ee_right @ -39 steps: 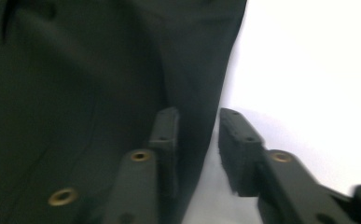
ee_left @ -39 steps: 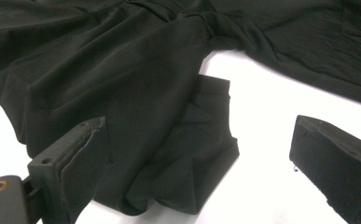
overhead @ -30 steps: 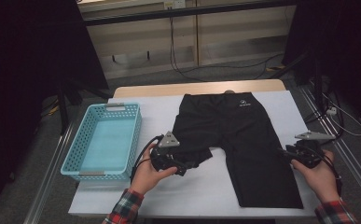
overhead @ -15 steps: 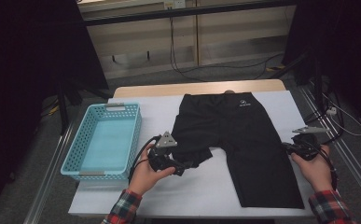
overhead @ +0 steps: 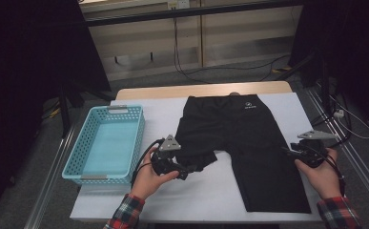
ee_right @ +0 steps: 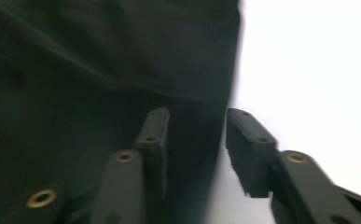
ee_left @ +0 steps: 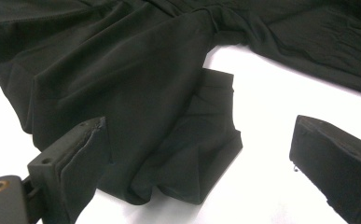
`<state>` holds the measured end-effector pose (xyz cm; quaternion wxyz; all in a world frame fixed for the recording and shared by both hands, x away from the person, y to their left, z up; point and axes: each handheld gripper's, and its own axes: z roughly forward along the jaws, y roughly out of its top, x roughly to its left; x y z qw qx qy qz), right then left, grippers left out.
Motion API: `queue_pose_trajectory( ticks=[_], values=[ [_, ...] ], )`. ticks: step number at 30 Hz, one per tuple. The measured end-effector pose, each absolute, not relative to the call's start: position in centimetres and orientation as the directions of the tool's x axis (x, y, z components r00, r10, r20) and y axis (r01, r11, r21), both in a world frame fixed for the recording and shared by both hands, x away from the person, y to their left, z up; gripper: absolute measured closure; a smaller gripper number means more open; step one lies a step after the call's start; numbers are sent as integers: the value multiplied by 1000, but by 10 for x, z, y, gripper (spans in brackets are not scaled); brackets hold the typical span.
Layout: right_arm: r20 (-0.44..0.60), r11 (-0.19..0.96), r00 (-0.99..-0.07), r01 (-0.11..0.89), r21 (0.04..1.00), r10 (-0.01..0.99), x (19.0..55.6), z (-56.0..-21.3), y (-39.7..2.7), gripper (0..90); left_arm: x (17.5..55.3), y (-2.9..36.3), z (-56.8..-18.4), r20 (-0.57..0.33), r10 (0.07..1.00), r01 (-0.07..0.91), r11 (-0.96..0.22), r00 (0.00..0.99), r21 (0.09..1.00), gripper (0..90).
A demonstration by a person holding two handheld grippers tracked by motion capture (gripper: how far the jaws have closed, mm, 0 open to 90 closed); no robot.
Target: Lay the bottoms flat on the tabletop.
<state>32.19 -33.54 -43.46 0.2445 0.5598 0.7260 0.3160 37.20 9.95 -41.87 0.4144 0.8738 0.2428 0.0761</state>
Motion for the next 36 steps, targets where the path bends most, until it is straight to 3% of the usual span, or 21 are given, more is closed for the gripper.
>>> queue_pose_trajectory(
  ticks=[9, 21, 36],
  values=[
    [30, 241, -412, 589, 771, 911, 326, -426, -286, 414, 371, 103, -420, -69, 493, 367, -540, 867, 758, 54],
    [47, 271, -502, 541, 796, 864, 332, -422, -248, 237, 368, 109, -419, -72, 511, 378, -527, 857, 761, 54],
    [65, 329, -619, 500, 801, 783, 336, -424, -193, 225, 369, 118, -420, -70, 546, 396, -509, 835, 764, 54]
  ],
)
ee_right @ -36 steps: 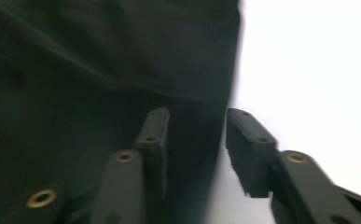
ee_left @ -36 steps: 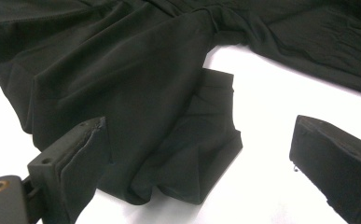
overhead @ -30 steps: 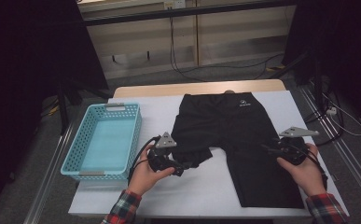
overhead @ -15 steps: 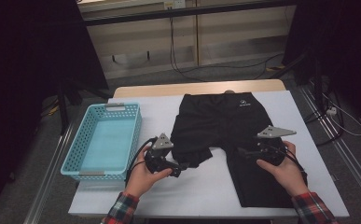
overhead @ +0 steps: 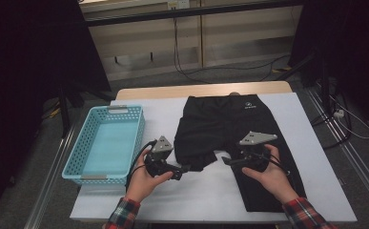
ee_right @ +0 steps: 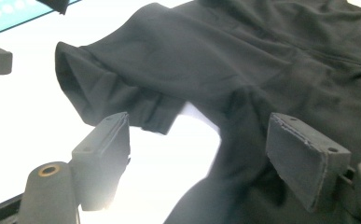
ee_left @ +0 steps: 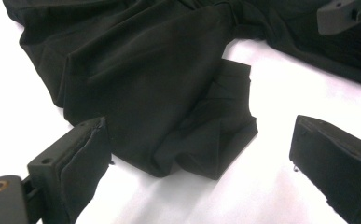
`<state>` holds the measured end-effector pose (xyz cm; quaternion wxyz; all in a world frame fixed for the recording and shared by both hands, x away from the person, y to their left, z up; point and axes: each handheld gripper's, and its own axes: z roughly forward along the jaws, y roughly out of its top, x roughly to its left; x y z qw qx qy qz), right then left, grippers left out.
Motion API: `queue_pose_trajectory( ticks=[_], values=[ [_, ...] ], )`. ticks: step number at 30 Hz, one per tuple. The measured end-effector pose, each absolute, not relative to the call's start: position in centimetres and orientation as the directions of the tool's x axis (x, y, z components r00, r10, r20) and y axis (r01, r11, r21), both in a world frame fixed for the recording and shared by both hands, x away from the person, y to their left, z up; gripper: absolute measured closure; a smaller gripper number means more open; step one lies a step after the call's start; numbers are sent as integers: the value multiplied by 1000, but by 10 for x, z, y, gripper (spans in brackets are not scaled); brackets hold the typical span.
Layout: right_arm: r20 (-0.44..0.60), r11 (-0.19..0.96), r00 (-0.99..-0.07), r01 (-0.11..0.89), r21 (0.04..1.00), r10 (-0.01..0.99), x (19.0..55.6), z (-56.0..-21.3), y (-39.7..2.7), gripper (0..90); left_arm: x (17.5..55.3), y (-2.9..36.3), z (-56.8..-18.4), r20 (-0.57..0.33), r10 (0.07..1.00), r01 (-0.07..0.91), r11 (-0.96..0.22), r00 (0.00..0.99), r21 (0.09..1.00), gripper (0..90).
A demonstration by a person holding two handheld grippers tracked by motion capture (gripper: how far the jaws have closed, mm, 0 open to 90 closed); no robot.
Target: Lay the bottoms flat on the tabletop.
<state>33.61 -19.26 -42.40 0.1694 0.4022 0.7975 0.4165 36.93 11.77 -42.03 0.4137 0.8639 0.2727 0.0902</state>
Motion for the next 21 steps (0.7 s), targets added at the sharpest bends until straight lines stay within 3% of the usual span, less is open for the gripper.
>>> queue_pose_trajectory(
  ticks=[9, 14, 21],
  values=[
    [48, 366, -651, 484, 795, 757, 338, -429, -175, 225, 369, 116, -423, -60, 543, 392, -520, 838, 759, 92],
    [53, 366, -654, 488, 792, 755, 338, -429, -175, 225, 368, 112, -425, -46, 537, 376, -525, 842, 764, 259],
    [53, 374, -655, 494, 785, 754, 338, -429, -176, 216, 370, 103, -434, -36, 528, 376, -554, 849, 743, 382]
  ],
)
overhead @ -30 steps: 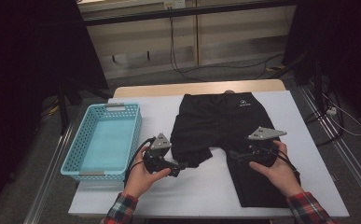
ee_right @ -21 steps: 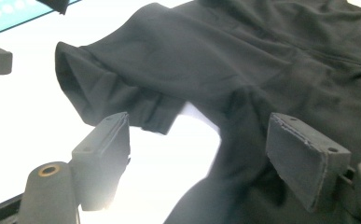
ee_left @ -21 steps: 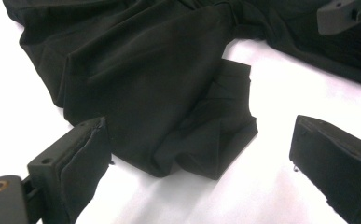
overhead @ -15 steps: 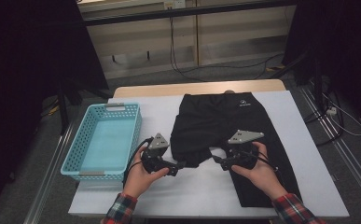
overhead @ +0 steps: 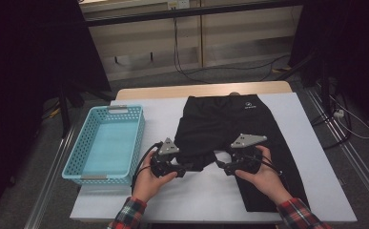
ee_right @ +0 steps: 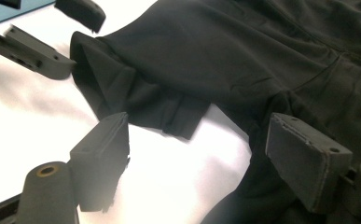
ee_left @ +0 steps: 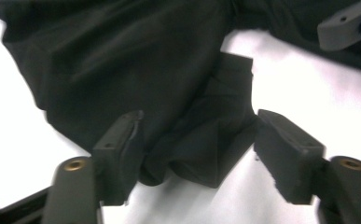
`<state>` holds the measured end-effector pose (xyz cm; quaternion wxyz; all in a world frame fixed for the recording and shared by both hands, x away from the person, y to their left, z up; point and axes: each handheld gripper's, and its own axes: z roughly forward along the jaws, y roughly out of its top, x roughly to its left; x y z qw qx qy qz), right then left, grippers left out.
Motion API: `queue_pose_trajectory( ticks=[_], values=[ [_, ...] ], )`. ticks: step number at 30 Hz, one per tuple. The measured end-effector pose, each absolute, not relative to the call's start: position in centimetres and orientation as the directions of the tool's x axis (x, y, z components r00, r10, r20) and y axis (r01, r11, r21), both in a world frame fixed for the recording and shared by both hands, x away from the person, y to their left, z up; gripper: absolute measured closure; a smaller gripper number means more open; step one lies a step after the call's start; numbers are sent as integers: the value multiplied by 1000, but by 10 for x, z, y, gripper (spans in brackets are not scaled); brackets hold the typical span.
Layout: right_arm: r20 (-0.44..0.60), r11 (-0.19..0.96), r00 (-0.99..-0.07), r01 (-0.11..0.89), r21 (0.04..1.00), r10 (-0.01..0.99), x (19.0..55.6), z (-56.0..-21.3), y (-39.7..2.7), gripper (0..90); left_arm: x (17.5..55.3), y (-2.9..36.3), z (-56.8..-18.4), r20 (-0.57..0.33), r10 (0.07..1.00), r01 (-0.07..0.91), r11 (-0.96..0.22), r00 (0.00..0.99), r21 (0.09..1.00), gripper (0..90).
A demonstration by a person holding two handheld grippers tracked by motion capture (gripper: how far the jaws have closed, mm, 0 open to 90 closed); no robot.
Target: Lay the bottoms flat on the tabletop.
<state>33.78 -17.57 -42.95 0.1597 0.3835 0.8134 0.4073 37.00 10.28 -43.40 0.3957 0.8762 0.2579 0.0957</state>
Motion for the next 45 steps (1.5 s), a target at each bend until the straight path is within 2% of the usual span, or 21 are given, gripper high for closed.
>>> queue_pose_trajectory(
  ticks=[4, 10, 12, 17, 20, 23, 26, 32, 36, 38, 40, 42, 43, 45],
  values=[
    [53, 374, -657, 490, 787, 752, 337, -429, -176, 211, 370, 99, -438, -66, 529, 407, -561, 846, 721, 502],
    [44, 383, -661, 487, 785, 749, 336, -429, -175, 206, 370, 99, -435, -98, 530, 438, -568, 842, 697, 807],
    [42, 384, -660, 486, 785, 750, 336, -430, -174, 206, 371, 101, -434, -120, 533, 456, -561, 838, 691, 875],
    [37, 386, -657, 486, 784, 753, 337, -431, -174, 232, 371, 111, -423, -153, 547, 471, -507, 823, 722, 886],
    [39, 387, -659, 488, 782, 752, 338, -432, -173, 281, 369, 117, -415, -160, 552, 468, -480, 819, 742, 886],
    [48, 393, -677, 482, 783, 735, 339, -434, -170, 382, 368, 121, -411, -154, 558, 461, -466, 816, 755, 886],
    [43, 410, -695, 472, 780, 718, 340, -435, -163, 423, 368, 121, -410, -157, 558, 459, -457, 815, 761, 886],
    [38, 438, -724, 457, 774, 688, 342, -440, -144, 413, 368, 121, -406, -171, 554, 455, -429, 815, 780, 887],
    [18, 460, -727, 453, 764, 686, 346, -444, -132, 449, 368, 121, -404, -181, 554, 457, -413, 813, 788, 887],
    [3, 465, -717, 456, 759, 697, 348, -446, -129, 549, 368, 121, -404, -182, 555, 455, -406, 812, 792, 886],
    [-1, 465, -719, 448, 764, 695, 348, -445, -128, 727, 368, 122, -404, -181, 559, 455, -401, 809, 795, 887],
    [-5, 460, -715, 444, 769, 699, 348, -444, -131, 864, 369, 123, -404, -181, 560, 456, -402, 808, 794, 887],
    [1, 455, -717, 444, 772, 697, 348, -443, -133, 896, 369, 124, -404, -182, 559, 456, -402, 809, 794, 887],
    [9, 435, -710, 442, 784, 705, 348, -439, -137, 900, 369, 124, -404, -184, 556, 456, -402, 810, 794, 886]
  ],
)
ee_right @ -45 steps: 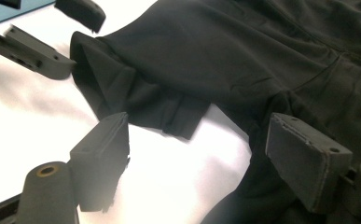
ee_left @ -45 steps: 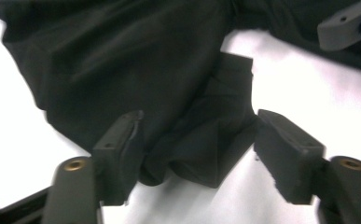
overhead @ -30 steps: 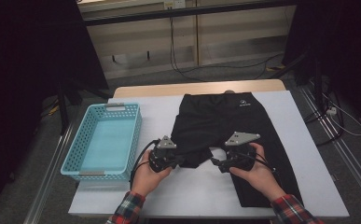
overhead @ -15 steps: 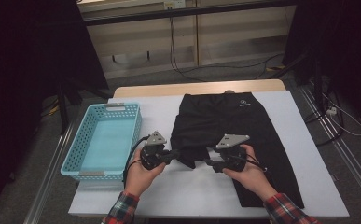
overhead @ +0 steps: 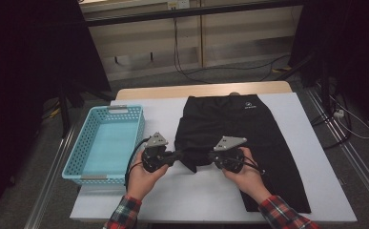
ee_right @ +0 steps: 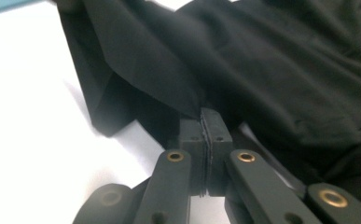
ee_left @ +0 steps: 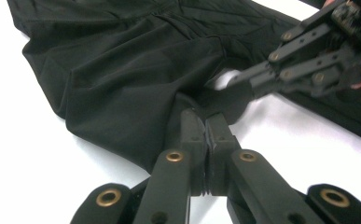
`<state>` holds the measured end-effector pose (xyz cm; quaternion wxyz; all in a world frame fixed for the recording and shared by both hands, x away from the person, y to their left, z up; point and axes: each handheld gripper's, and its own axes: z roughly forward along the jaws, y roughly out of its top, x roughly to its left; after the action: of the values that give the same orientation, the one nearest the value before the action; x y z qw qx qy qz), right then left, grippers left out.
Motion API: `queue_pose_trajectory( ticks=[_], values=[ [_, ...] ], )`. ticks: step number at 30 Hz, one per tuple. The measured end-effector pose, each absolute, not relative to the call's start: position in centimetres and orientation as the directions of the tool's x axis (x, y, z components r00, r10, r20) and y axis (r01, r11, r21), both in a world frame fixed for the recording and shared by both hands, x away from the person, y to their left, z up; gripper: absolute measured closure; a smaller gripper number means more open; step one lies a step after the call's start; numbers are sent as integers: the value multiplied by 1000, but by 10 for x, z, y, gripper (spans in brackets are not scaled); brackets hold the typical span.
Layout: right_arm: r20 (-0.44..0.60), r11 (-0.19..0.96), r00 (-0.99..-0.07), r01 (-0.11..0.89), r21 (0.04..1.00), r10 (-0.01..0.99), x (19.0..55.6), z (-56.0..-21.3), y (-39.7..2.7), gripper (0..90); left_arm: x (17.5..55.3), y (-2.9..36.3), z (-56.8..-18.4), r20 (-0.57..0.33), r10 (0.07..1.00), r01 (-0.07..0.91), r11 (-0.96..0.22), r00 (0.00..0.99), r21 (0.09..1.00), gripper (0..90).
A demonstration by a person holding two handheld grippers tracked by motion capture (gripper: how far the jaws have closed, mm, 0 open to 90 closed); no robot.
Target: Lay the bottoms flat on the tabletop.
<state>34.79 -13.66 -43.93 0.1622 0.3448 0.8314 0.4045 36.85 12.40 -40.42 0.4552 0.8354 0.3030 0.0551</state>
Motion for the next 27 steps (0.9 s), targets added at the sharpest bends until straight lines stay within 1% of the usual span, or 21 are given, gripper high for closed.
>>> queue_pose_trajectory(
  ticks=[2, 5, 15, 19, 22, 23, 25, 27],
  values=[
    [24, 424, -712, 444, 790, 702, 347, -437, -139, 900, 368, 124, -404, -181, 554, 455, -408, 812, 792, 886],
    [73, 390, -713, 464, 795, 698, 345, -433, -144, 900, 367, 124, -406, -177, 554, 453, -414, 814, 790, 881],
    [108, 360, -717, 468, 807, 689, 328, -427, -158, 900, 363, 116, -414, -171, 529, 447, -453, 831, 771, 872],
    [118, 346, -714, 468, 813, 690, 323, -424, -163, 900, 362, 113, -418, -173, 523, 449, -462, 834, 765, 853],
    [122, 342, -713, 470, 814, 691, 323, -425, -165, 900, 361, 110, -421, -169, 525, 447, -466, 835, 763, 804],
    [126, 338, -711, 472, 814, 691, 323, -425, -166, 900, 361, 109, -422, -169, 528, 450, -468, 833, 761, 759],
    [124, 336, -707, 474, 814, 697, 323, -425, -167, 900, 361, 108, -424, -176, 526, 454, -465, 832, 760, 626],
    [129, 327, -699, 479, 814, 703, 323, -425, -168, 900, 360, 107, -426, -188, 519, 460, -466, 834, 756, 564]
  ],
)
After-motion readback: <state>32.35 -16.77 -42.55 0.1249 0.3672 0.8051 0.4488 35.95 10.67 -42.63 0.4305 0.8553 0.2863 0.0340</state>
